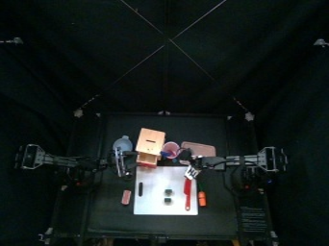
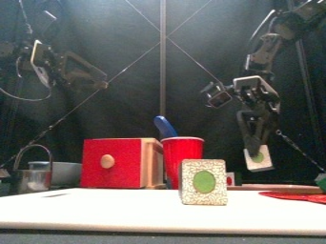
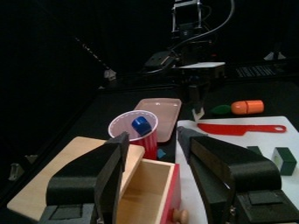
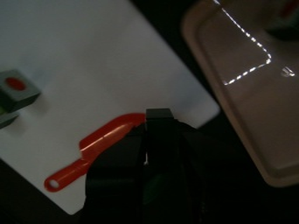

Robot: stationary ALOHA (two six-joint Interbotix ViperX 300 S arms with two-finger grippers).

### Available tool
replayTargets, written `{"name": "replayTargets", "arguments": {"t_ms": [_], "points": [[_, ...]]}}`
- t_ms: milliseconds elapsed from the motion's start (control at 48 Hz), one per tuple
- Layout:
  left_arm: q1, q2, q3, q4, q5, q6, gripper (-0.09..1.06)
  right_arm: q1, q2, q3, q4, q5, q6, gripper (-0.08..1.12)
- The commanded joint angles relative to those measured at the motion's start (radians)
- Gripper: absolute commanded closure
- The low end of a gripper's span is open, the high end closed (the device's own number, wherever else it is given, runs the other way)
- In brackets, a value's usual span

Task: Place sushi on board then cut the sushi with the knife then place the pieces on the plate
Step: Place the 4 sushi pieces on the plate

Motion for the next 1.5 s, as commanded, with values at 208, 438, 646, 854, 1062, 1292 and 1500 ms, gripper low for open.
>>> {"name": "replayTargets", "arguments": {"t_ms": [208, 438, 646, 854, 1062, 1292, 1500], "points": [[0.005, -0.003, 0.002, 0.015, -0.006, -0.002, 0.12, -0.215, -0.043, 0.029, -0.224, -0.028, 0.268, 0.55], [-0.003, -0.003, 0.005, 0.015, -0.005, -0.002, 0.12, -0.279, 0.057, -0.017, -0.281, -0.034, 0.344, 0.54], [-0.005, -0.003, 0.006, 0.018, -0.005, 0.002, 0.12, -0.281, 0.109, -0.018, -0.262, -0.041, 0.376, 0.43], [-0.003, -0.005, 0.003, 0.040, -0.006, 0.002, 0.12, -0.276, 0.117, -0.015, -0.334, -0.064, 0.489, 0.28], [0.002, -0.018, 0.003, 0.060, -0.005, 0.002, 0.12, -0.264, 0.086, -0.025, -0.353, -0.028, 0.518, 0.22], [0.000, -0.043, 0.006, 0.061, -0.006, -0.003, 0.12, -0.193, 0.005, -0.058, -0.336, 0.012, 0.518, 0.22], [0.000, -0.043, 0.002, 0.060, -0.006, 0.000, 0.12, 0.009, -0.015, -0.107, -0.348, -0.011, 0.443, 0.22]]}}
